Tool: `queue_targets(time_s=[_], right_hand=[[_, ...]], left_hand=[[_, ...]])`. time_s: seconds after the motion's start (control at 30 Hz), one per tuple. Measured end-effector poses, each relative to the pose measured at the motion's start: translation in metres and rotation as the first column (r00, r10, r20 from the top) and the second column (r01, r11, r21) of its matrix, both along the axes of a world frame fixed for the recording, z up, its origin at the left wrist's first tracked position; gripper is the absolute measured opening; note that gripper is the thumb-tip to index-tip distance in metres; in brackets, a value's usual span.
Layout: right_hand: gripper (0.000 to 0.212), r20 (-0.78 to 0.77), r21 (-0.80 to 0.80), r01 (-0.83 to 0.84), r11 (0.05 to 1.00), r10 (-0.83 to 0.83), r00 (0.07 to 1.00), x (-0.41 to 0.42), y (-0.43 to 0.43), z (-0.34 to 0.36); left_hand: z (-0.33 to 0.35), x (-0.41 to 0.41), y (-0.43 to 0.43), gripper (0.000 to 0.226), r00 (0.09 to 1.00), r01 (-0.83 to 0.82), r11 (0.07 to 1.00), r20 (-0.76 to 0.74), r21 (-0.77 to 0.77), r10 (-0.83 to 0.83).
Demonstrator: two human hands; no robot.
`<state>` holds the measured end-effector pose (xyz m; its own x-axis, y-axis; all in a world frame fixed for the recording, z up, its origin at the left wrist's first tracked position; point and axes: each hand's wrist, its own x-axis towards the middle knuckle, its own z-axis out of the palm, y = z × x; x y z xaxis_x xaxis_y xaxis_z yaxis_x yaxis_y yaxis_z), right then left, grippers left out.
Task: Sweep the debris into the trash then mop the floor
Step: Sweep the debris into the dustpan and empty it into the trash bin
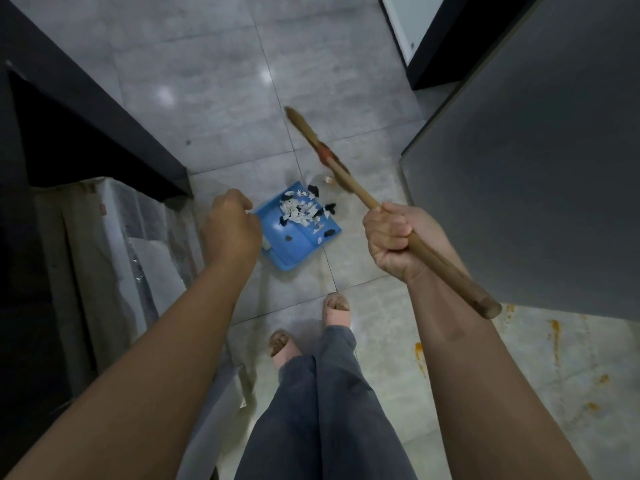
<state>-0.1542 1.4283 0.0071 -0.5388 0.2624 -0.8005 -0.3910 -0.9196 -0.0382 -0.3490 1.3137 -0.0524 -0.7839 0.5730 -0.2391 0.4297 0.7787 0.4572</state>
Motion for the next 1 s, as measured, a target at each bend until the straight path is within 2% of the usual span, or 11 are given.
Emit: queue_targets(time_s=[0.13, 0.23, 0.33, 0.47, 0.57, 0.8, 1.0], right_hand=[[0.035, 0.003, -0.003, -0.033, 0.999, 0.033, 0.999, -0.017, 0.033, -0.03], [0.037, 0.081, -0.013, -0.158, 0.987, 0.159, 0.984, -0.033, 0.05, -0.062], [0.039, 0.114, -0.058, -0.252, 0.966, 0.257, 0.96, -0.041, 0.048, -0.086], [0.042, 0.089, -0.141, -0.324, 0.935, 0.338, 0.937, -0.042, 0.025, -0.08], [0.041, 0.056, -0.157, -0.326, 0.932, 0.338, 0.94, -0.036, 0.01, -0.058], [0.037, 0.047, -0.051, -0.239, 0.97, 0.242, 0.969, -0.023, 0.022, -0.013], [0.039, 0.104, -0.048, -0.156, 0.987, 0.16, 0.982, -0.017, 0.043, -0.034]], left_hand=[[-0.001, 0.003, 0.008, 0.019, 0.999, -0.039, 0.999, -0.007, -0.029, 0.039], [-0.003, 0.004, 0.021, 0.018, 1.0, -0.029, 0.998, -0.001, -0.052, 0.029], [-0.004, 0.005, 0.034, 0.02, 1.0, 0.013, 0.995, -0.014, -0.099, -0.014], [-0.002, 0.005, 0.042, 0.021, 1.0, 0.015, 0.99, 0.002, -0.143, -0.015], [-0.001, 0.003, 0.044, 0.021, 1.0, 0.026, 0.987, 0.014, -0.16, -0.024], [-0.001, -0.003, 0.036, 0.019, 0.993, 0.114, 0.971, 0.01, -0.209, -0.114], [0.005, -0.012, 0.02, 0.018, 0.984, 0.172, 0.957, 0.003, -0.232, -0.176]])
